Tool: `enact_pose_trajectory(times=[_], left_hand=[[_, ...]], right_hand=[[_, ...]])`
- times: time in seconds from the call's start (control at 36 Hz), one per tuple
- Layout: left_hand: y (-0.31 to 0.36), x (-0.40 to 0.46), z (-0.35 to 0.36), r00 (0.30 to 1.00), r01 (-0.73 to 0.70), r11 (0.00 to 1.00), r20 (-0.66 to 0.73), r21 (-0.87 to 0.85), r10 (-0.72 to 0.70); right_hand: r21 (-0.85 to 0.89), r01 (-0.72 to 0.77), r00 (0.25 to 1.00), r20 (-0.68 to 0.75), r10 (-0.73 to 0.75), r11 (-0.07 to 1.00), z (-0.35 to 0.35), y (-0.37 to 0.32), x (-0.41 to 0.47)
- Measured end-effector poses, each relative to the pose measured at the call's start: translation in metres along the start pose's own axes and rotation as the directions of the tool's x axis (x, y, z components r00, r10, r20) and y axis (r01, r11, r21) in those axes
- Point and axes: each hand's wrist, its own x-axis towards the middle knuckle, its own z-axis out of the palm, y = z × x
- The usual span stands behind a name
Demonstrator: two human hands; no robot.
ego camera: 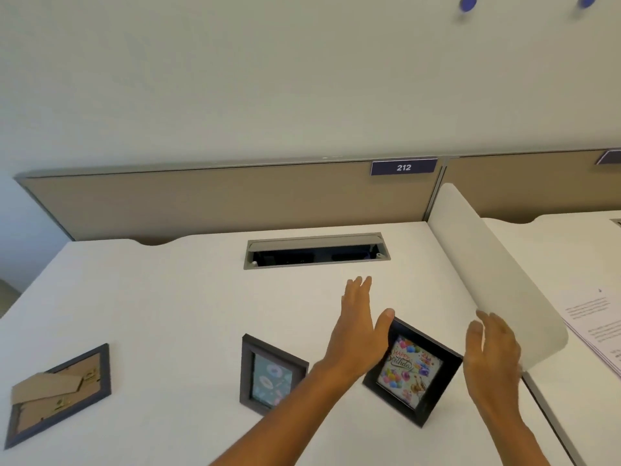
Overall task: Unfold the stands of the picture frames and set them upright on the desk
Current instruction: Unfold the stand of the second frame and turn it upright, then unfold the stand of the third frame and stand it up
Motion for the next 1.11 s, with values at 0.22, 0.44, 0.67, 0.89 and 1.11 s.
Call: enact_pose_trajectory(times=[0.22, 0.44, 0.67, 0.89, 1.11], left_hand=[[-0.002, -0.003, -0.076, 0.993, -0.086, 0.993, -0.077, 0.079, 0.092], [-0.048, -0.015, -0.163, 0.971, -0.1, 0.98, -0.199, 0.173, 0.134], [-0.116, -0.048, -0.251, 0.943, 0.032, 0.948, -0.323, 0.318, 0.076], [-0.18, -0.094, -0.319, 0.909, 0.201, 0.935, -0.412, 0.291, -0.067], [-0.254, -0.148, -0.361, 0.855, 0.357, 0.906, -0.47, 0.229, -0.218]], right_hand=[[-0.141, 0.273, 0.962, 0.06, -0.267, 0.952, 0.013, -0.056, -0.008], [-0.119, 0.435, 0.895, 0.159, -0.416, 0.892, 0.053, -0.118, -0.025], [-0.086, 0.567, 0.805, 0.266, -0.53, 0.819, 0.115, -0.194, -0.057], [0.003, 0.683, 0.676, 0.377, -0.633, 0.731, 0.18, -0.255, -0.11], [0.086, 0.739, 0.548, 0.5, -0.67, 0.668, 0.255, -0.292, -0.171]])
